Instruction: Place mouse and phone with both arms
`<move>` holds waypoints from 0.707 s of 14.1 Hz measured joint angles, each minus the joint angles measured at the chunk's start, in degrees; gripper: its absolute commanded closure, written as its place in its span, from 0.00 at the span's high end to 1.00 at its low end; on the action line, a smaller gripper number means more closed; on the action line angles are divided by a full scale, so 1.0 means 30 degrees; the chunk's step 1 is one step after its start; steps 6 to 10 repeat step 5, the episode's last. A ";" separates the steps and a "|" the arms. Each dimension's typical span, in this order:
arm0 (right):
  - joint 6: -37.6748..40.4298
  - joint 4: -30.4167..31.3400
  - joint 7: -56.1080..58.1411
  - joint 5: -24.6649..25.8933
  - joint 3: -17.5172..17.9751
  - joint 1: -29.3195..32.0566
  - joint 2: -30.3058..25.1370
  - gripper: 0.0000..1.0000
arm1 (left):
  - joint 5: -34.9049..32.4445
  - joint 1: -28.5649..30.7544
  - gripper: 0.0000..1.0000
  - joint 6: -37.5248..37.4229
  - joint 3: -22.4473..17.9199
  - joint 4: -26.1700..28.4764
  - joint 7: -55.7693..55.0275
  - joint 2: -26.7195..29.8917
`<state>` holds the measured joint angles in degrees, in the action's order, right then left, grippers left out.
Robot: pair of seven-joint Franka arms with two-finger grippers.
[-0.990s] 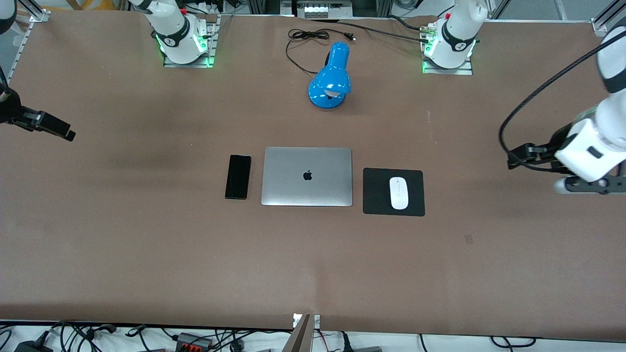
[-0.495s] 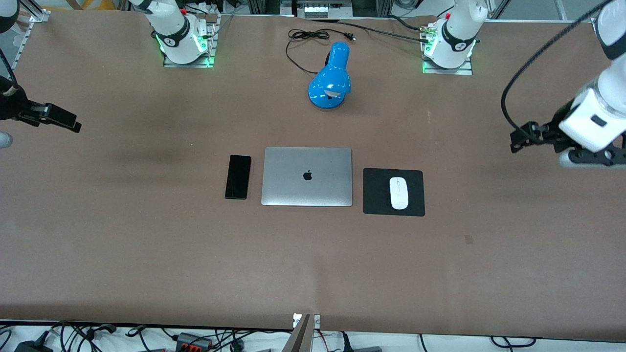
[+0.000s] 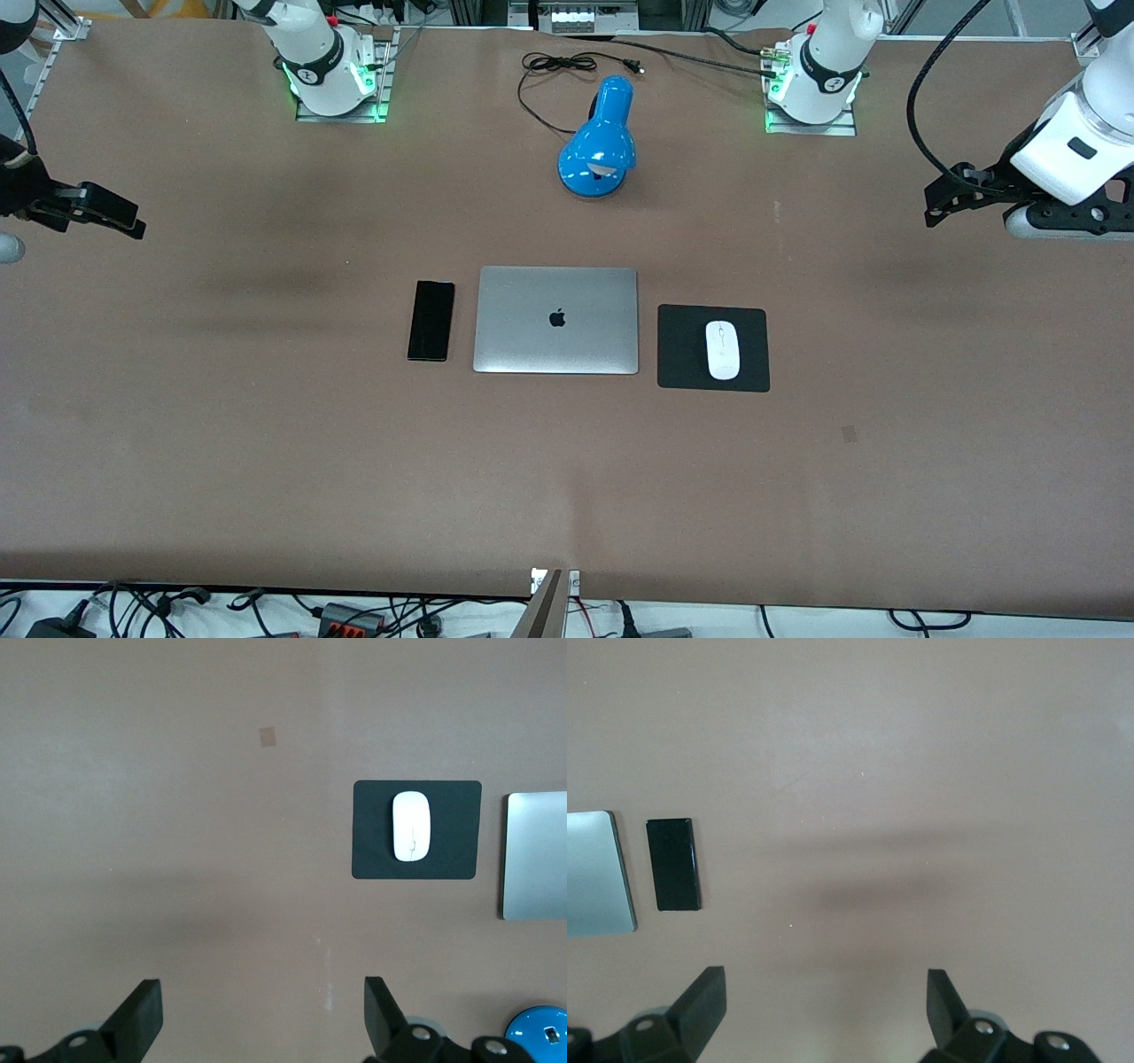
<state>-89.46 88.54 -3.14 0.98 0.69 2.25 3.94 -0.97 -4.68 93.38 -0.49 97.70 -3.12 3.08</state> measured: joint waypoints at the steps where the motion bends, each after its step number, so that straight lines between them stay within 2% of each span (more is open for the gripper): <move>1: -0.0090 0.0014 0.0000 0.0000 0.0012 0.0000 0.0002 1.00 | 0.0000 0.0000 1.00 -0.0010 0.0001 0.0000 0.0004 -0.0007; 10: -0.0180 0.0033 0.0000 0.0000 0.0013 0.0001 0.0004 1.00 | 0.0000 0.0000 1.00 -0.0012 0.0002 -0.0013 0.0010 -0.0020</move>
